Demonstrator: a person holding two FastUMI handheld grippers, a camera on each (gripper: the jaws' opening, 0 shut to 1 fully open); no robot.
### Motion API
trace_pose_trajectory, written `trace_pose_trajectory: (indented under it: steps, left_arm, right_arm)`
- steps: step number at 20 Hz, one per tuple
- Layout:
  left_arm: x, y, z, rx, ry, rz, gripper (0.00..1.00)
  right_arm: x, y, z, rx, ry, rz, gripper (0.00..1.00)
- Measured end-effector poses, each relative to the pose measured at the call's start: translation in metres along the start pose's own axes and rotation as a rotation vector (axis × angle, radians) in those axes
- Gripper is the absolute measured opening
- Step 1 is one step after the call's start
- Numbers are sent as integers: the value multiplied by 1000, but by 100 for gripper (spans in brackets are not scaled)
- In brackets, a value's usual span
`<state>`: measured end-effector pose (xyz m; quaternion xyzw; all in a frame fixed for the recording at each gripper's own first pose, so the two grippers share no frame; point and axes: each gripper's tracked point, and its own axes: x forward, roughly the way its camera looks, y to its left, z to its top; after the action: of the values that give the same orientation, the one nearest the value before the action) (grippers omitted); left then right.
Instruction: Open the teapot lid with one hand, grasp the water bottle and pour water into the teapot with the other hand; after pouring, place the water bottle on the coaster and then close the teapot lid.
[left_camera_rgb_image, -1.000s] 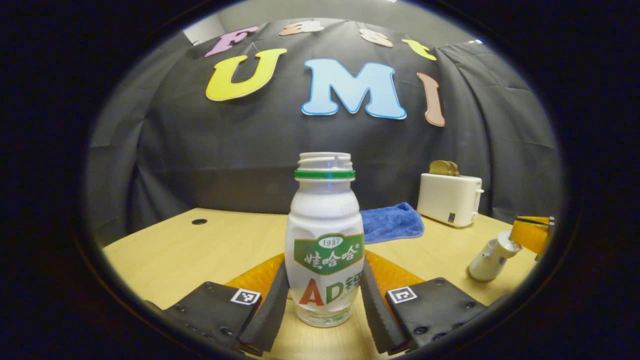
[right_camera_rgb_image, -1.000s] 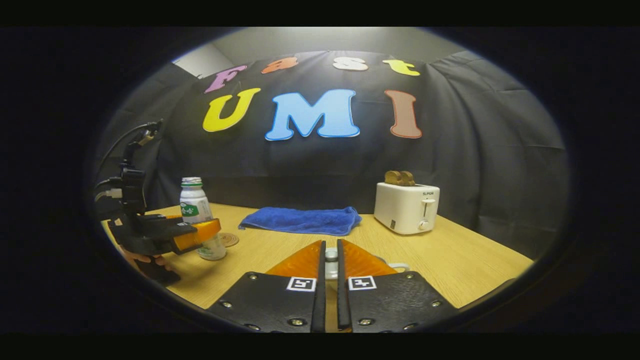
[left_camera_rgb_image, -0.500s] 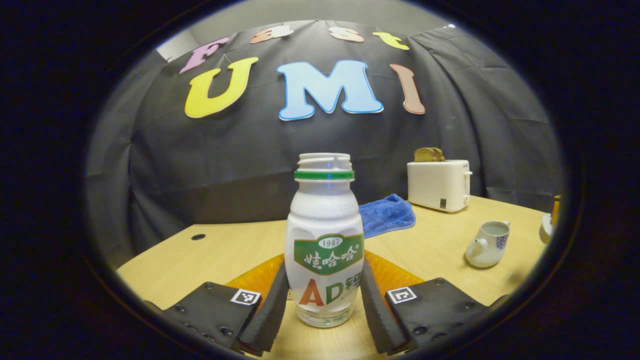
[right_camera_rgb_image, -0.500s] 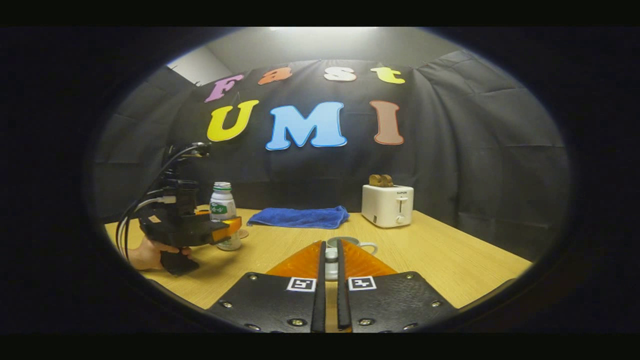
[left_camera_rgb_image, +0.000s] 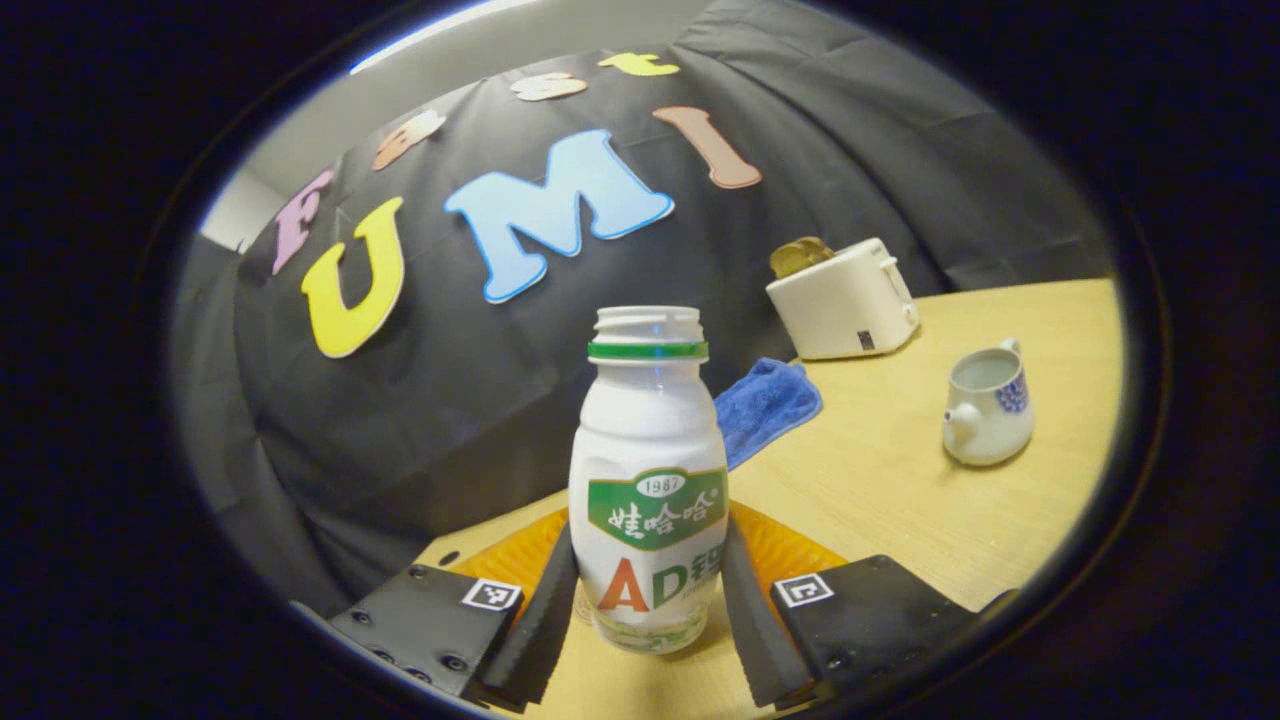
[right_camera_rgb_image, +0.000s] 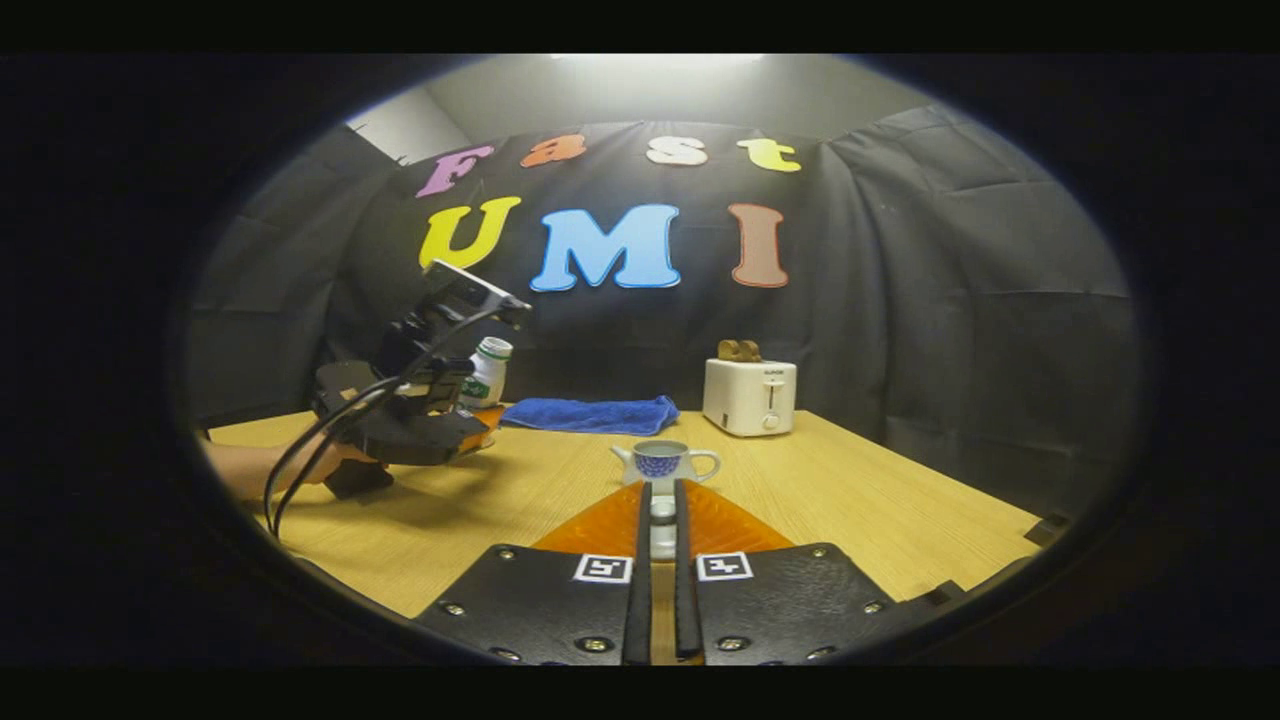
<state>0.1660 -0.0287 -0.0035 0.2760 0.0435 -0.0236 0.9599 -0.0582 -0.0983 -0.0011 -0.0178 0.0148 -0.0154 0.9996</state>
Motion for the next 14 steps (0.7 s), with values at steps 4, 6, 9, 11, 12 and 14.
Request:
trace_pose_trajectory:
  steps: [4, 6, 9, 11, 12, 14]
  left_arm:
    - [1, -18, 4, 78, 2, -13, 77]
    - [2, -26, 6, 104, 3, -19, 83]
    - [2, -32, 12, 160, -3, -15, 83]
    - [2, -36, 16, 199, -9, -12, 83]
    - [2, -37, 17, 219, -10, -11, 82]
    - [4, -40, 20, 256, -13, -10, 77]
  right_arm:
    - [-10, 0, -6, 10, 8, 7, 9]
    - [-10, -3, -7, 6, 7, 0, 9]
    - [-13, -3, -7, 24, 3, 4, 9]
    - [-16, -3, -5, 29, -7, 4, 9]
    - [-17, -3, -3, 34, -13, 5, 10]
    - [-22, -1, 0, 46, -26, 7, 9]
